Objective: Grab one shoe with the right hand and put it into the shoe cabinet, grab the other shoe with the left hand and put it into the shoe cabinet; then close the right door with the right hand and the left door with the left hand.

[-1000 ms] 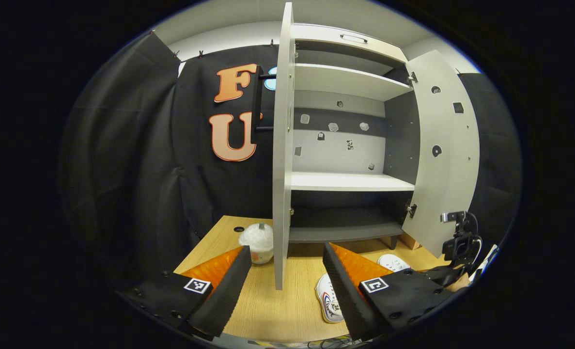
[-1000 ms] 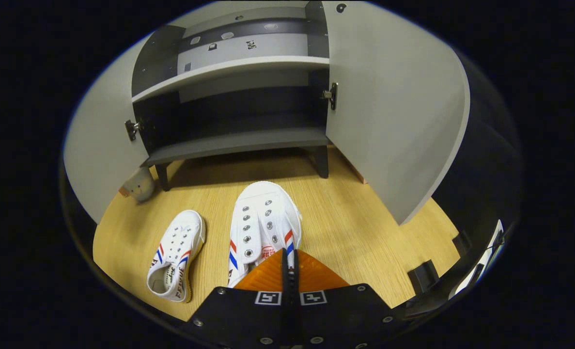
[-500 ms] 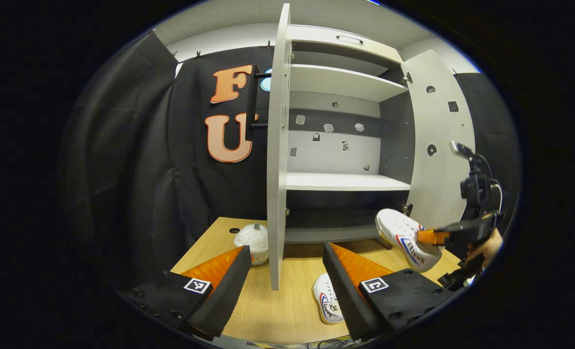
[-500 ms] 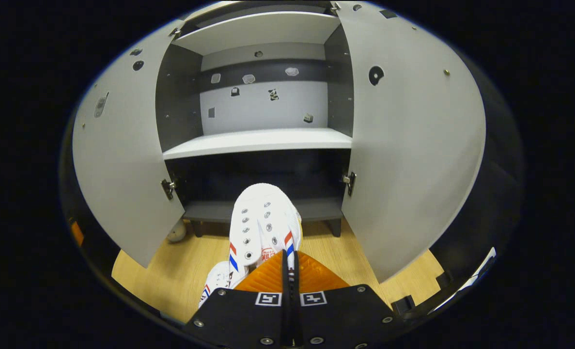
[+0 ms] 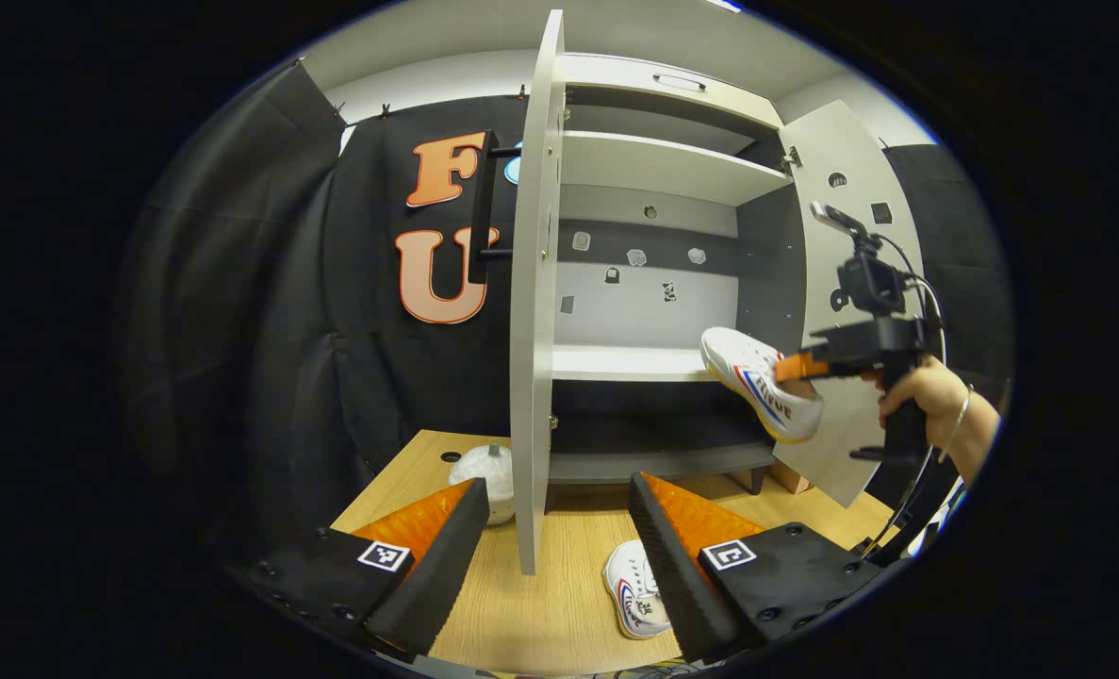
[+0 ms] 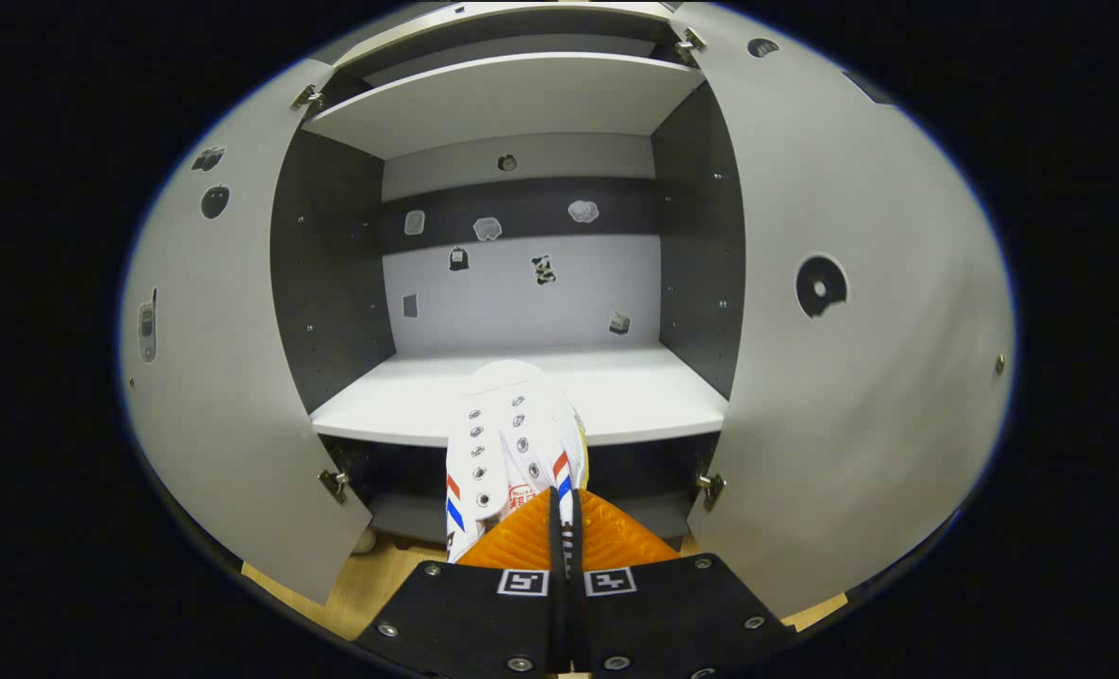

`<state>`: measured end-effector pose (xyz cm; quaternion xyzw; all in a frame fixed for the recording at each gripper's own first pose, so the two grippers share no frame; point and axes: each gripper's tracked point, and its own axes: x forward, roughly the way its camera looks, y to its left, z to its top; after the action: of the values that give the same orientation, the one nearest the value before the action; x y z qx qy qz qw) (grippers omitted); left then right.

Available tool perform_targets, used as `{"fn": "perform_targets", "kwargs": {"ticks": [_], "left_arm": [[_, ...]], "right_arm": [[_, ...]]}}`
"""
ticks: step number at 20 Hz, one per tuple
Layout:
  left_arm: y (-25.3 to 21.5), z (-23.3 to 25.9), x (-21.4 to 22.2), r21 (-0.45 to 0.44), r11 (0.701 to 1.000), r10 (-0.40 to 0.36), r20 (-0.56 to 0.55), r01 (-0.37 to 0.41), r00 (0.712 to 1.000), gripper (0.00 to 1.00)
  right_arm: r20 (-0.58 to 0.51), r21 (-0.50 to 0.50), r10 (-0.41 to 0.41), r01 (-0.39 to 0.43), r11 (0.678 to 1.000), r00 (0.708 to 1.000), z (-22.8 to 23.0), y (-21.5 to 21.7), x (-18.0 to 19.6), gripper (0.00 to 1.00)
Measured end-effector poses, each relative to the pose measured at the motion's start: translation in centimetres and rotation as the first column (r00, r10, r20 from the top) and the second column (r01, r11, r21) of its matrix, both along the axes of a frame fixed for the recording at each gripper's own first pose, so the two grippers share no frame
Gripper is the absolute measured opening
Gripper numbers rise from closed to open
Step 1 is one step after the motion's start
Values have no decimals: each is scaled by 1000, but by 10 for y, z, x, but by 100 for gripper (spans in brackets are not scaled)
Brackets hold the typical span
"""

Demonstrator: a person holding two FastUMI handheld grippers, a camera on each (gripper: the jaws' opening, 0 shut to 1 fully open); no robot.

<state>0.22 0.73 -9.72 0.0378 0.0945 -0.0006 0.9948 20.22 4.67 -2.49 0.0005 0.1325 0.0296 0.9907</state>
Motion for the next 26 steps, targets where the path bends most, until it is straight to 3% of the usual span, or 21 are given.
{"fn": "perform_targets", "kwargs": {"ticks": [8, 14, 21, 23, 26], "left_arm": [[14, -4, 9, -2, 1000, 31, 4, -31, 1000, 94], [18, -10, 14, 3, 999, 37, -4, -37, 999, 97], [21, -16, 18, 13, 999, 49, -18, -49, 999, 97], [22, -17, 18, 9, 999, 53, -23, -53, 998, 97], [21, -18, 18, 7, 998, 56, -23, -56, 998, 97]], "right_arm": [[24, 45, -3, 2, 999, 1000, 69, 15, 95, 0], [-65, 39, -41, 44, 998, 997, 45, 17, 156, 0], [-148, 35, -85, 92, 995, 985, 12, 9, 185, 0], [-150, 41, -84, 91, 995, 985, 12, 9, 187, 2], [-81, 48, -94, 98, 994, 992, 32, 5, 187, 22]]}}
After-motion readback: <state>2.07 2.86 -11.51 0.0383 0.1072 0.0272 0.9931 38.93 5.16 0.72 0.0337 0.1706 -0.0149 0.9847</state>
